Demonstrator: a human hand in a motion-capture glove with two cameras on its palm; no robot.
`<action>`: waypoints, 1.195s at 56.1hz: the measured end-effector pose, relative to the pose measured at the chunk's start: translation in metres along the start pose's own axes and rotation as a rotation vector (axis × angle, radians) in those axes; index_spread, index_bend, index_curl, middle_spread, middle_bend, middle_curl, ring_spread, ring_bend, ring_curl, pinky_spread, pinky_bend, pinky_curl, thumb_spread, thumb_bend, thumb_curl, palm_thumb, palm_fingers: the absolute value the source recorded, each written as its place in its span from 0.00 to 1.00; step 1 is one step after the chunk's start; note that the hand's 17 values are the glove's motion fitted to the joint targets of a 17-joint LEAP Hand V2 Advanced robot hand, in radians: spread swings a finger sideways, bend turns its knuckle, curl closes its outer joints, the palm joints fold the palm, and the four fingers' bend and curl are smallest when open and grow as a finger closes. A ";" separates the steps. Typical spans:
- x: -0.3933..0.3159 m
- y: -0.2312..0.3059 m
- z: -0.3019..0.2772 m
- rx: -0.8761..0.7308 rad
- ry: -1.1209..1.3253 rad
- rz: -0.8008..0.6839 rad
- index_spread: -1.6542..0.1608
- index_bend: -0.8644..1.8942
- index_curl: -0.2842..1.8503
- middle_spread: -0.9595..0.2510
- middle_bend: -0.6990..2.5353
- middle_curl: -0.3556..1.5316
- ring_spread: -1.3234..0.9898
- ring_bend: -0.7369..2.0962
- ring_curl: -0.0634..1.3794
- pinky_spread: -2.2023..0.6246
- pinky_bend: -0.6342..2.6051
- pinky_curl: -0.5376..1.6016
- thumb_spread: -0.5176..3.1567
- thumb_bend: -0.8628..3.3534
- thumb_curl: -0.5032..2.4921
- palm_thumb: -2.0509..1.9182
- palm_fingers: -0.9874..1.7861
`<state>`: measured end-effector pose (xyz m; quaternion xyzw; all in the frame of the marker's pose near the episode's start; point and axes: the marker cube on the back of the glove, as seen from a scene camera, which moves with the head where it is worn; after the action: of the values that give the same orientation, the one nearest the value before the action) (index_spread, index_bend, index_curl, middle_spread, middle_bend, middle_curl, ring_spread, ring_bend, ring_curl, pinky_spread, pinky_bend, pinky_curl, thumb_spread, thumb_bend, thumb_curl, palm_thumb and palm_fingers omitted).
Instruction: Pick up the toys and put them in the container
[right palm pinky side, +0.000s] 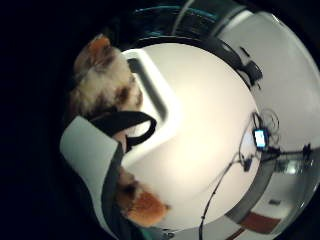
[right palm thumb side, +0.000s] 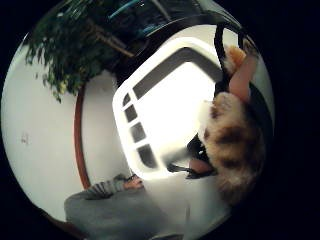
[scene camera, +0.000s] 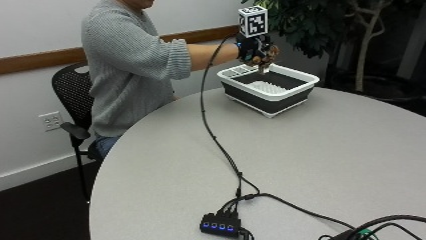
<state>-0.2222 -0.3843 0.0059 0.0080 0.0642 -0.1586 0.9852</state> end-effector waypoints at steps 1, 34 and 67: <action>-0.012 -0.006 0.002 -0.002 -0.001 -0.015 0.73 0.53 0.48 0.55 0.47 0.54 0.34 0.50 0.27 0.63 0.51 0.45 0.37 0.22 0.43 0.67 0.68; -0.041 -0.013 0.070 -0.315 -0.054 0.028 0.71 0.34 0.39 0.66 0.24 0.42 0.53 0.32 0.23 0.77 0.59 0.46 0.47 0.19 0.35 0.52 0.23; 0.094 0.128 -0.027 -0.114 0.098 0.128 0.72 0.36 0.27 0.68 0.24 0.29 0.59 0.32 0.22 0.83 0.56 0.42 0.49 0.20 0.28 0.51 0.24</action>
<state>-0.0972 -0.2909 -0.0340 -0.0361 0.1206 -0.0909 0.9879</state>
